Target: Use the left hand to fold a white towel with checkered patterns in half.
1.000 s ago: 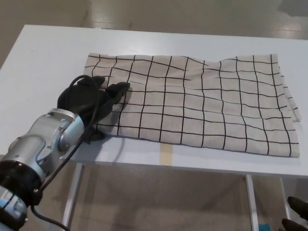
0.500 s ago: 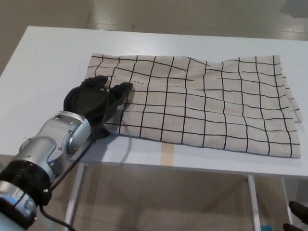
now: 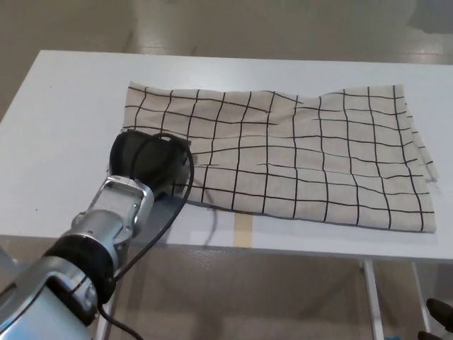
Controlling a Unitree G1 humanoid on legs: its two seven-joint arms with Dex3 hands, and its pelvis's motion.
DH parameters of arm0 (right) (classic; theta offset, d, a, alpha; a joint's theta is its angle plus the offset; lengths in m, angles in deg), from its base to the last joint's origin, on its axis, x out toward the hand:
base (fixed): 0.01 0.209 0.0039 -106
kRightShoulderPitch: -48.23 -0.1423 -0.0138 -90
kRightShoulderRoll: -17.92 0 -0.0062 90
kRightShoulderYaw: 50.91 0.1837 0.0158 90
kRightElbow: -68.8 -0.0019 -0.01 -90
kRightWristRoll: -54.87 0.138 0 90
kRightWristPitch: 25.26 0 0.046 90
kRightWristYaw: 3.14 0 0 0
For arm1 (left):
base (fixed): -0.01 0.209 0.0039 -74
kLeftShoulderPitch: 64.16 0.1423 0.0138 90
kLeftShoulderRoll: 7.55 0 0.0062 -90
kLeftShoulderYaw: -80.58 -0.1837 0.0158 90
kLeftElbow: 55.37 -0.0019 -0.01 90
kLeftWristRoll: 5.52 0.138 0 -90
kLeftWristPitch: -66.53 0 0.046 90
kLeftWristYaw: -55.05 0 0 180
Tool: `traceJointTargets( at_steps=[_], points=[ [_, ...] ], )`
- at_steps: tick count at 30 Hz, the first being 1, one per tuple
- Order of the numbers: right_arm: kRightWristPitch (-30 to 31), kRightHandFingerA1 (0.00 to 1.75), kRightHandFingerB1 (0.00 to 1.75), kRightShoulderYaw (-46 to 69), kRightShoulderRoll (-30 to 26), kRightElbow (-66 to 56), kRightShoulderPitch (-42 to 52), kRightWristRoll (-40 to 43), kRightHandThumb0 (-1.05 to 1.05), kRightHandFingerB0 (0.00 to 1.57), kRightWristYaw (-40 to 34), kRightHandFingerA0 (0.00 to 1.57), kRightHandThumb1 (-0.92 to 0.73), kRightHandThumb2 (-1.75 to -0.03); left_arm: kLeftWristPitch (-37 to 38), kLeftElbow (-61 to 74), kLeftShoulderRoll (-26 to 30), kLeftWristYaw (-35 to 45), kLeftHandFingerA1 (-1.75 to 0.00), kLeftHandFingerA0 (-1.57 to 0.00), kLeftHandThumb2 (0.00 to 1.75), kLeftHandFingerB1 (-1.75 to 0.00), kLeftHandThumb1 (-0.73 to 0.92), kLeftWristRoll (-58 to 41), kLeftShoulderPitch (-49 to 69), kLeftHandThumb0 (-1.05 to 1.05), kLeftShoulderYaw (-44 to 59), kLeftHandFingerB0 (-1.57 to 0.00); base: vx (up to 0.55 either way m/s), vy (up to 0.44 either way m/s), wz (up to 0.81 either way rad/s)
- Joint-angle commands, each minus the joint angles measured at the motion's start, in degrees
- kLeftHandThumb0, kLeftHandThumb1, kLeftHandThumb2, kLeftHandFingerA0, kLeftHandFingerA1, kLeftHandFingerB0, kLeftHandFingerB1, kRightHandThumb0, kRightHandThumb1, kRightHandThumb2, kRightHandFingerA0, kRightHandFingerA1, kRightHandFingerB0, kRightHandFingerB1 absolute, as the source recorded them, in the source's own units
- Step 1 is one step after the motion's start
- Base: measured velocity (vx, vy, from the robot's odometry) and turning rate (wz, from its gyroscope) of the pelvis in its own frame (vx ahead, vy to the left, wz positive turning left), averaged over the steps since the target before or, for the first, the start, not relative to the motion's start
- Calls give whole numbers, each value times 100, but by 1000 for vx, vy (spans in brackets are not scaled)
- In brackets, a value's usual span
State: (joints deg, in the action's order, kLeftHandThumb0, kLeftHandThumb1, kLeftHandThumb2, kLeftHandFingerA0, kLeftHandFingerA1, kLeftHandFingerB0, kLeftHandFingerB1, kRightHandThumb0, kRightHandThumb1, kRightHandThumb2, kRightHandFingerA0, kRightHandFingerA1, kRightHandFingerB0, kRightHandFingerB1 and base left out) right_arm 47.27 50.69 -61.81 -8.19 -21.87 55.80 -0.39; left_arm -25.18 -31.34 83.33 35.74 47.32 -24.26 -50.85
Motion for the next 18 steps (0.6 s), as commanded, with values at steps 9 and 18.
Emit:
traceJointTargets(
  at_steps=[9,18],
  points=[
    [-108,54,46,-8,-134,159,-141,12,-23,43,51,46,-67,-60,540,-349,855,-262,-173,-68,53,-161,61,-253,273,-18,312,-58,0,0,0],
    [-88,55,46,-29,-169,127,-175,-25,-23,43,24,48,-67,-59,784,-555,1769,-199,-144,-111,77,-133,44,-398,-158,-38,678,-92,0,0,0]
  ],
)
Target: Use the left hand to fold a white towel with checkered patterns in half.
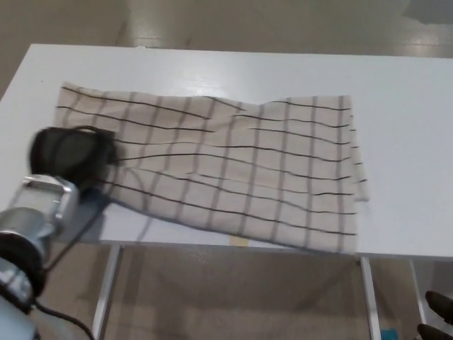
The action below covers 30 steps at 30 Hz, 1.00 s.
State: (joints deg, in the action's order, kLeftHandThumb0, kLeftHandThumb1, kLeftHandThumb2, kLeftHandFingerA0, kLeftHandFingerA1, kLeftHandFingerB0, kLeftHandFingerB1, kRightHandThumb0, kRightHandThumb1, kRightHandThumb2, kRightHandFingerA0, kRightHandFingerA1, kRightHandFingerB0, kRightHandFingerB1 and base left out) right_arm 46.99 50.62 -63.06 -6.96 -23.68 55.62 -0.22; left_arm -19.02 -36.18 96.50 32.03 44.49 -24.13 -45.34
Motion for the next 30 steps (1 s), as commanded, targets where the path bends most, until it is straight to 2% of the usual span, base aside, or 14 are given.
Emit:
traceJointTargets(
  at_steps=[1,5,7,9,10,11,12,13,14,18,19,24,25,30],
  points=[
    [-83,55,46,-13,-51,20,4,18,-23,43,25,48,-67,-59,175,27,612,191,-144,-111,75,-132,43,-88,-255,-36,149,-91,0,0,0],
    [-102,55,46,-10,-44,23,22,19,-23,43,12,49,-66,-59,183,85,731,173,-174,-82,57,-159,62,-51,-344,-37,148,-64,0,0,0],
    [-114,55,46,-4,-32,28,59,21,-23,43,-5,49,-66,-59,197,190,852,174,-143,-112,77,-133,43,-13,-461,-36,127,-95,0,0,0],
    [-111,55,46,0,-41,47,54,32,-23,43,10,49,-66,-59,205,139,848,172,-175,-79,56,-161,64,18,-513,-35,87,-62,0,0,0],
    [-99,55,46,-3,-33,36,67,44,-23,43,19,49,-66,-59,209,176,860,181,-143,-112,78,-133,44,42,-542,-36,60,-96,0,0,0],
    [-91,55,46,-12,-18,19,96,38,-23,43,12,49,-66,-59,224,256,857,206,-143,-112,78,-133,44,95,-620,-35,10,-96,0,0,0],
    [-85,55,46,-13,-13,13,110,32,-24,44,3,50,-66,-59,252,279,815,266,-175,-76,57,-165,63,136,-732,-29,-39,-66,0,0,0],
    [-82,55,46,-13,-12,11,117,28,-24,44,-4,50,-66,-59,271,289,783,309,-175,-76,57,-165,63,159,-808,-29,-72,-66,0,0,0],
    [-70,55,46,-13,-12,0,127,33,-24,44,0,50,-66,-59,280,371,743,363,-144,-111,77,-133,45,210,-926,-37,-134,-93,0,0,0],
    [-59,54,46,-9,-10,-34,159,70,-24,46,27,50,-65,-59,408,695,708,369,-140,-112,80,-131,46,371,-1141,-32,-323,-95,0,0,0],
    [-44,54,47,-9,-13,-59,155,59,-24,48,13,51,-65,-59,476,898,687,66,-175,-80,56,-169,65,598,-1266,-23,-508,-66,0,0,0],
    [24,54,48,-8,7,-126,140,71,-24,52,-10,53,-66,-60,686,1340,635,-915,-175,-82,56,-174,64,1252,-1670,-23,-1052,-62,0,0,0],
    [26,54,48,-11,21,-133,131,110,-24,53,19,53,-66,-60,832,1524,553,-1048,-141,-116,80,-130,42,1353,-1841,-33,-1174,-96,0,0,0],
    [93,52,50,-11,26,-183,122,157,-24,57,56,54,-66,-60,1405,2207,203,-1024,-144,-121,74,-129,34,1404,-2258,-32,-1377,-96,0,0,0]
  ],
)
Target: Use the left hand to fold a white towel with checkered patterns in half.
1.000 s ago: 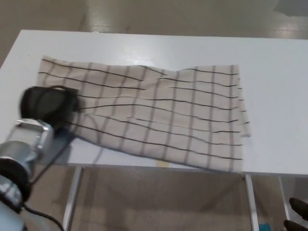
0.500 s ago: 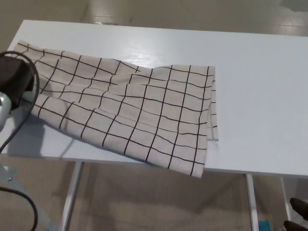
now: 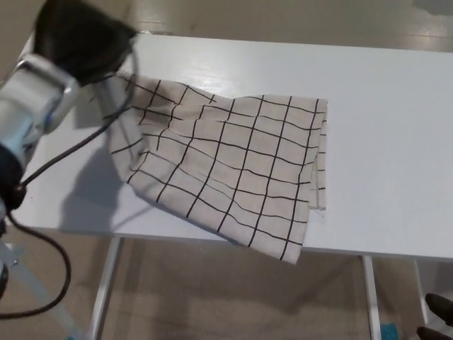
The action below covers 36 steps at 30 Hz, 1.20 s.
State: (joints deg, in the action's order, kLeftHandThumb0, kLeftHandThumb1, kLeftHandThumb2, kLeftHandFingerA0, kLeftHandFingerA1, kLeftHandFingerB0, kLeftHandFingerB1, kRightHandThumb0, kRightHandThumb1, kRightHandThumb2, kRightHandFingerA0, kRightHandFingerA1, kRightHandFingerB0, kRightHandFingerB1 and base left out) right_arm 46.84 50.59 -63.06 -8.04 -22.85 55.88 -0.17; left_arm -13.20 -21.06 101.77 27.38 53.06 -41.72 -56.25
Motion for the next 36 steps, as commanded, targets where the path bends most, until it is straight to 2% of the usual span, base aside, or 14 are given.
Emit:
traceJointTargets(
  at_steps=[1,2,4,5,8,13,17,25,28,30,31,32,34,36],
  points=[
    [106,52,50,-7,22,-71,36,117,-24,57,44,54,-66,-60,873,760,-353,-536,-144,-121,74,-129,34,560,-533,-32,-309,-96,0,0,0],
    [94,51,51,-9,13,-73,39,78,-24,59,23,54,-66,-60,969,898,-408,-522,-173,-90,57,-140,52,577,-564,-30,-339,-85,0,0,0],
    [76,51,52,-7,1,-70,42,56,-24,60,15,54,-66,-60,1029,1111,-504,-527,-172,-92,55,-117,49,578,-559,-26,-352,-97,0,0,0],
    [61,49,52,-26,-25,-81,59,-69,-24,62,-57,54,-66,-60,1165,1479,-618,-551,-135,-127,83,-91,37,628,-525,-23,-409,-102,0,0,0],
    [79,49,52,-42,-38,-116,64,-172,-26,64,-129,57,-66,-59,1354,1849,-722,-551,-153,-105,55,-59,50,674,-476,-27,-468,-106,0,0,0],
    [104,49,53,-25,-8,-118,44,3,-27,64,-29,57,-66,-59,1589,2445,-961,-459,-153,-106,57,-70,50,734,-345,-28,-539,-111,0,0,0],
    [-36,49,53,-62,-21,-115,73,-158,-27,66,-131,59,-65,-59,1693,2830,-1224,-258,-169,-98,57,-159,53,864,-164,-34,-646,-75,0,0,0],
    [74,49,52,-127,-56,-213,91,-290,-29,67,-203,60,-64,-59,1834,3197,-1382,236,-138,-128,84,-118,40,926,432,-26,-768,-103,0,0,0],
    [96,49,52,-105,-29,-203,77,-162,-28,67,-134,60,-65,-59,1826,3141,-1426,679,-161,-99,56,-96,55,767,697,-28,-723,-105,0,0,0],
    [227,51,51,-117,-24,-321,119,-220,-29,67,-182,61,-65,-59,1603,3273,-1432,1736,-153,-96,59,-76,51,335,1008,-32,-602,-101,0,0,0],
    [268,51,51,-129,-45,-345,113,-287,-29,66,-214,63,-64,-59,1331,3386,-1433,2392,-89,-88,57,-48,53,200,1170,-45,-552,-80,0,0,0],
    [295,51,51,-140,-71,-349,97,-353,-29,66,-241,63,-64,-59,1040,3500,-1437,3022,-89,-88,57,-48,53,117,1320,-45,-502,-80,0,0,0],
    [196,50,51,-140,-106,-301,81,-315,-29,66,-163,63,-64,-59,277,3732,-1524,4233,-25,0,58,-25,59,159,1564,-79,-439,-11,0,0,0],
    [184,50,51,-139,-112,-294,79,-308,-29,66,-149,63,-64,-59,55,3801,-1564,4591,-25,0,58,-25,59,103,1629,-79,-401,-11,0,0,0]
  ],
)
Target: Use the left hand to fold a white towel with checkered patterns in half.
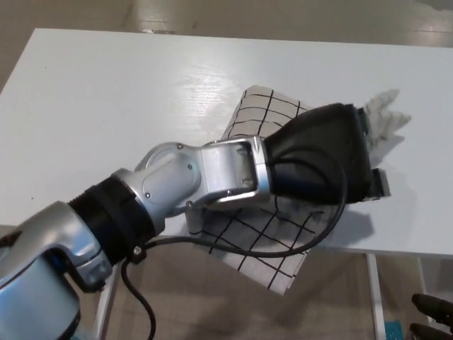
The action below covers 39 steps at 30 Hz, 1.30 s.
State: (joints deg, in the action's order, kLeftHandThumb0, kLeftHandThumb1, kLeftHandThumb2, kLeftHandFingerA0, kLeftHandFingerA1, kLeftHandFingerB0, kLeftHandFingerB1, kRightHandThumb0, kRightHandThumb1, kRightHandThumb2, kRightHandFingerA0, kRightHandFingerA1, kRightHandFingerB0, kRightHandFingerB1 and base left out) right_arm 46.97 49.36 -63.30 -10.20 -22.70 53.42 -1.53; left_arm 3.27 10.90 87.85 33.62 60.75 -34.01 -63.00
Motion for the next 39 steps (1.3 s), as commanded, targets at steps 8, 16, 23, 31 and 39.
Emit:
traceJointTargets(
  at_steps=[8,16,23,31,39],
  points=[
    [21,50,50,16,-115,45,-72,39,-29,66,81,63,-65,-60,-2477,721,-231,5629,0,0,68,-12,63,-1358,889,-105,715,0,0,0,0],
    [-209,49,51,-4,-132,202,-58,-114,-28,68,-9,63,-65,-59,-2590,889,-209,6018,0,0,63,-18,73,-1842,735,-103,1078,0,0,0,0],
    [119,50,51,-36,-47,-47,43,-256,-28,68,-179,60,-65,-59,-2487,999,-60,5773,0,0,64,-17,71,-2648,190,-102,1902,0,0,0,0],
    [-65,50,50,32,-75,95,72,-69,-27,65,-36,58,-64,-59,-1851,1832,561,4784,-7,0,103,-20,58,-4012,-152,-90,3615,-1,0,0,0],
    [184,49,48,188,-67,-21,201,604,-31,54,457,49,-64,-59,-2053,4103,1559,5133,-16,-7,94,-33,55,-5966,1157,-85,5662,-7,0,0,0]
  ],
)
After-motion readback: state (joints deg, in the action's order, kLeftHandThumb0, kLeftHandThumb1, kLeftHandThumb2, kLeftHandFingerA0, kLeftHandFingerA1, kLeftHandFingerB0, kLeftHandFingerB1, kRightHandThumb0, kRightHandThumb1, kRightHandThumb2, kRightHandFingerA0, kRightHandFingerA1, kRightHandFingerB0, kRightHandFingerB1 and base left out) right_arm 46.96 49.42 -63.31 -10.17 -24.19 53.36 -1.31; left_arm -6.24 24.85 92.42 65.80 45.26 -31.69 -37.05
